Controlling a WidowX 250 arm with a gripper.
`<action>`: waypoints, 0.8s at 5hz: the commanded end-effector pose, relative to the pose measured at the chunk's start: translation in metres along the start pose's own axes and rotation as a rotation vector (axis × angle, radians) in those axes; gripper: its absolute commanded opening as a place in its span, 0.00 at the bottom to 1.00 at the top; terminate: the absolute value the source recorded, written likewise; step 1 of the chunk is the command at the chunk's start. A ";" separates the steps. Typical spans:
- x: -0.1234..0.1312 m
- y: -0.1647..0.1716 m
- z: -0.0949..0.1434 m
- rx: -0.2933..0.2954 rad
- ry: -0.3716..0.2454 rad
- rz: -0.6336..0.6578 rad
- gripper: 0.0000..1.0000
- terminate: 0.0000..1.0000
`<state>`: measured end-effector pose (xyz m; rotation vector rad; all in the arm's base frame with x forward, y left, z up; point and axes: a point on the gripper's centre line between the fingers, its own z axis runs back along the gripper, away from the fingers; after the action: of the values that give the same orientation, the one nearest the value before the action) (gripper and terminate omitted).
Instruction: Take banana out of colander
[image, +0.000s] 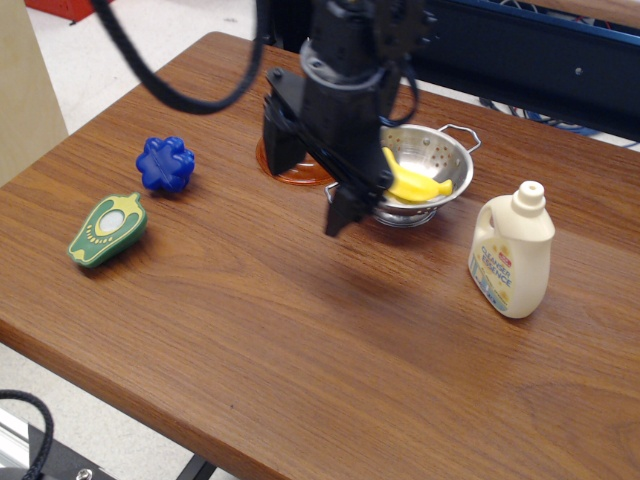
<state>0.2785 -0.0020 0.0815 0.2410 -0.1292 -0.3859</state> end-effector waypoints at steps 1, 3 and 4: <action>0.066 0.032 -0.002 -0.002 -0.093 -0.468 1.00 0.00; 0.092 0.017 0.000 -0.031 -0.089 -0.726 1.00 0.00; 0.095 0.008 -0.003 -0.076 -0.085 -0.812 1.00 0.00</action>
<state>0.3612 -0.0185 0.0710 0.1582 -0.0414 -1.2090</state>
